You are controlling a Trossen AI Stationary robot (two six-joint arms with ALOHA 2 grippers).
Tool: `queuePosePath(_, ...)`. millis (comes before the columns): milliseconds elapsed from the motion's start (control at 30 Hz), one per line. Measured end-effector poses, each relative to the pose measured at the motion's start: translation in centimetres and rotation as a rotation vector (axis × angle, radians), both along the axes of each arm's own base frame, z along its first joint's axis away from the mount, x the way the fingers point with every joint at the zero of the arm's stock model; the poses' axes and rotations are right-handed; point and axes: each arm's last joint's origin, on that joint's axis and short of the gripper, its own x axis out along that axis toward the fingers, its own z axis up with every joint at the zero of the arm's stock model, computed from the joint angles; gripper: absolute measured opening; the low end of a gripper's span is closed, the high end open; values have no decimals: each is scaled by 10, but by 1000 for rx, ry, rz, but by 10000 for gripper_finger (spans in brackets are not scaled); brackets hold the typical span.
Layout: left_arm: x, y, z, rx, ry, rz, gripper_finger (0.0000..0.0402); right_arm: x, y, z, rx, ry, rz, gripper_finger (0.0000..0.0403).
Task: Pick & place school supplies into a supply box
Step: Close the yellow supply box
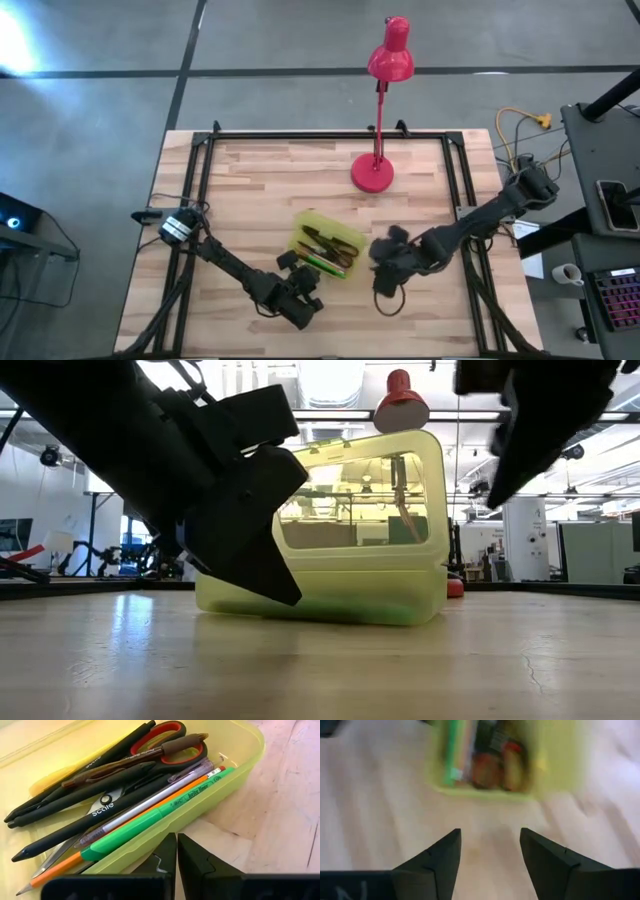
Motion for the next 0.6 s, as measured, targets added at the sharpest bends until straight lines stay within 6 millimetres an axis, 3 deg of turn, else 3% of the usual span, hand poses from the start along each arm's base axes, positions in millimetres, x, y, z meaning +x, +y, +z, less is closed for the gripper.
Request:
queuePosePath(167,0,0,0,-5,-1,5,0,-44,-18,12,-139,101,-395,178)
queuePosePath(267,0,0,0,-8,-1,6,0,-74,-39,32,-183,-28,-756,162)
queuePosePath(333,0,0,0,-8,-1,6,0,-84,-58,38,-134,-152,-932,148)
queuePosePath(433,0,0,0,-8,-1,6,0,-76,-82,35,3,-278,-1001,125)
queuePosePath(600,-1,0,0,-8,0,6,0,-26,-117,13,286,-477,-793,77)
